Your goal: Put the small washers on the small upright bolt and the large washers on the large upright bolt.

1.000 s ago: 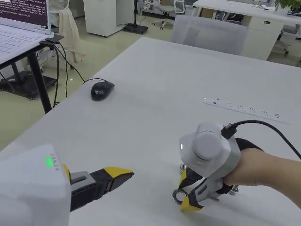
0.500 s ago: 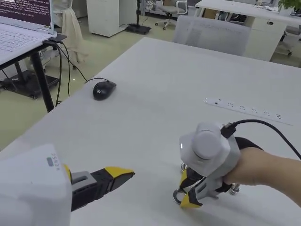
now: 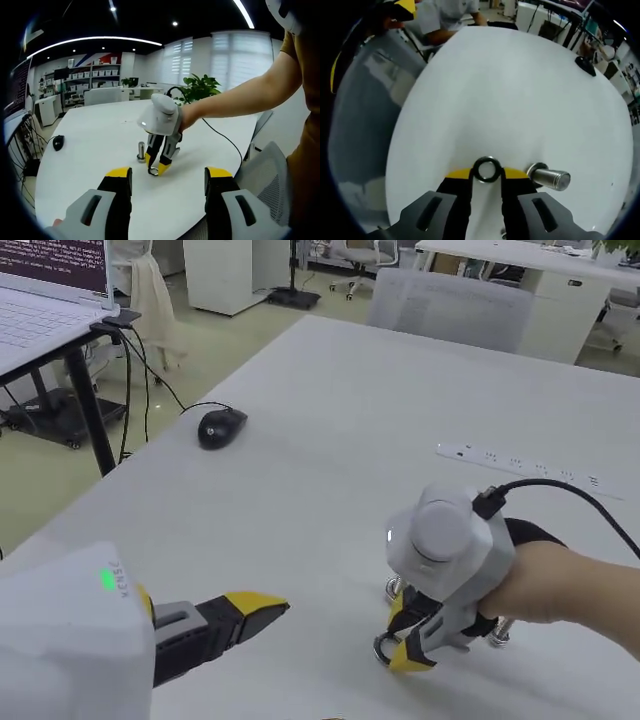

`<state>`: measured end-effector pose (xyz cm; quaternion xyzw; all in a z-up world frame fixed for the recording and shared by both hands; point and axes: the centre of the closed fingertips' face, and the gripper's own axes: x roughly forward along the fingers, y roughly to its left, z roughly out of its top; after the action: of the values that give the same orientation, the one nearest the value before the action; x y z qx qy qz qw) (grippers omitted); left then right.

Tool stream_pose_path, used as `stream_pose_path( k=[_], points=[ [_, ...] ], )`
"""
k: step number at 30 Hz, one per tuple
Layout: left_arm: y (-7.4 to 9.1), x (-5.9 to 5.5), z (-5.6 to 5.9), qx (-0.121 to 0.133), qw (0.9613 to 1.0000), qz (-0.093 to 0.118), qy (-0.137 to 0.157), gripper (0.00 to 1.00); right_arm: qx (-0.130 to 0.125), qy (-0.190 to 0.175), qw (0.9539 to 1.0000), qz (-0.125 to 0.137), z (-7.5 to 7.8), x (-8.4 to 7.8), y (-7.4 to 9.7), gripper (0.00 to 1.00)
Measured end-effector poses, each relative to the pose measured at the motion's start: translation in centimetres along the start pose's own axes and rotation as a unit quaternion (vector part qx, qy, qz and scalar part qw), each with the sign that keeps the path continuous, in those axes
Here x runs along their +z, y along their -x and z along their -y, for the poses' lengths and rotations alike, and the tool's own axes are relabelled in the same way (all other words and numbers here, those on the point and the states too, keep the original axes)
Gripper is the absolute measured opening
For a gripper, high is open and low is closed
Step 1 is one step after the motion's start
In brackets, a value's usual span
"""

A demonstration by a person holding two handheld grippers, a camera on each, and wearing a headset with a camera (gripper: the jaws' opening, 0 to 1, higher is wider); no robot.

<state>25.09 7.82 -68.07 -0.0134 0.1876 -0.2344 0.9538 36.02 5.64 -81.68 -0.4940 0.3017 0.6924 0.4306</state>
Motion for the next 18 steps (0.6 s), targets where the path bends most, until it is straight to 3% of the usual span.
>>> stream_pose_path(
  k=[18],
  points=[
    [-0.4, 0.6, 1.0, -0.014, 0.9999, -0.003, -0.008, 0.57, -0.047, -0.019, 0.9987, -0.001, 2.4, -1.5, 4.6, 0.22]
  ],
)
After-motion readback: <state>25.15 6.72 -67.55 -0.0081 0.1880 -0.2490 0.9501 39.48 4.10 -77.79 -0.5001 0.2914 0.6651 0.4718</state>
